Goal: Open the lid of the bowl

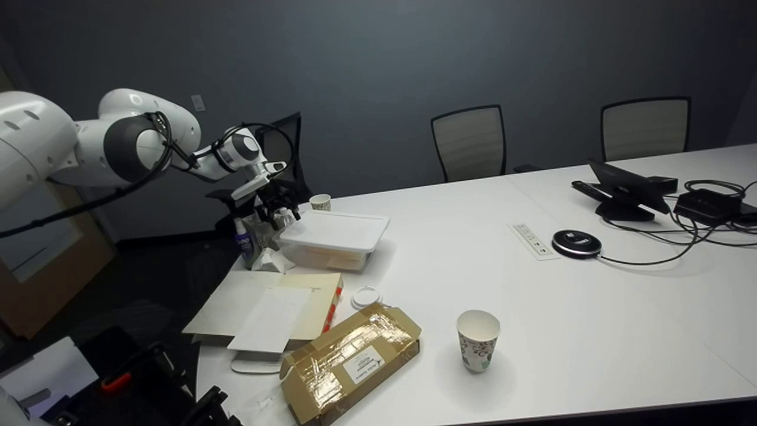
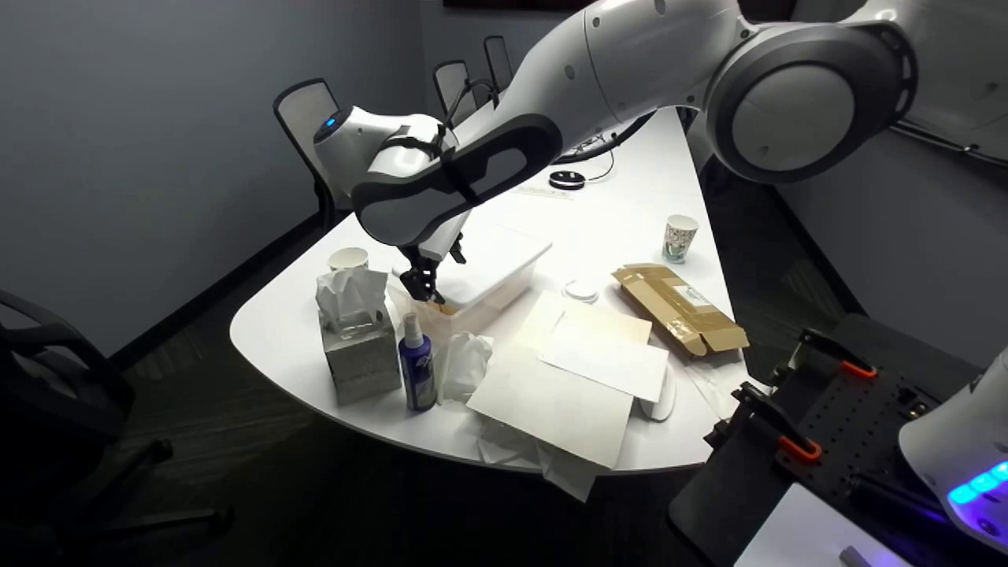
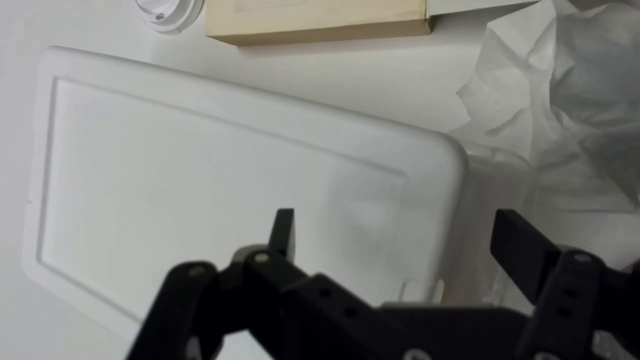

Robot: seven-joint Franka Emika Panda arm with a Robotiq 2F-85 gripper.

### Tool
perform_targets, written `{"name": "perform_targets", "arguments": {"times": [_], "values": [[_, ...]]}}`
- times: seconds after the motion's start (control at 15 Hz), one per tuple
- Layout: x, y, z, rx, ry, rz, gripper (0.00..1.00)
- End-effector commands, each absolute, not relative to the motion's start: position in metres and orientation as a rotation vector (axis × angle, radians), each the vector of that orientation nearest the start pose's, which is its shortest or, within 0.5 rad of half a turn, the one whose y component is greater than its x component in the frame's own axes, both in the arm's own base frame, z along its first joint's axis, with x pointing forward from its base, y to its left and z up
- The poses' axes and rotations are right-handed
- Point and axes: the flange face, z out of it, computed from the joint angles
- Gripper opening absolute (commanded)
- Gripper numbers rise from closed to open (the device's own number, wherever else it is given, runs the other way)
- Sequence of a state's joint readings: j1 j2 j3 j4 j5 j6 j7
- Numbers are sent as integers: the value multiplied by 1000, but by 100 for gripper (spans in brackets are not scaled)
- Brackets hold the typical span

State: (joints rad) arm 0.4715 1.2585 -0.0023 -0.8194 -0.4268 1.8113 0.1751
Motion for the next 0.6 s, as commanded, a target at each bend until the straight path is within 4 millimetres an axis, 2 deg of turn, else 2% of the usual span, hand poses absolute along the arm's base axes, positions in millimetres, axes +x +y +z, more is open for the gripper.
{"name": "perform_targets", "arguments": {"times": [0.0, 0.53], "values": [[699, 316, 113, -3512, -855, 252, 100], [699, 306, 105, -3544, -821, 315, 100]]}}
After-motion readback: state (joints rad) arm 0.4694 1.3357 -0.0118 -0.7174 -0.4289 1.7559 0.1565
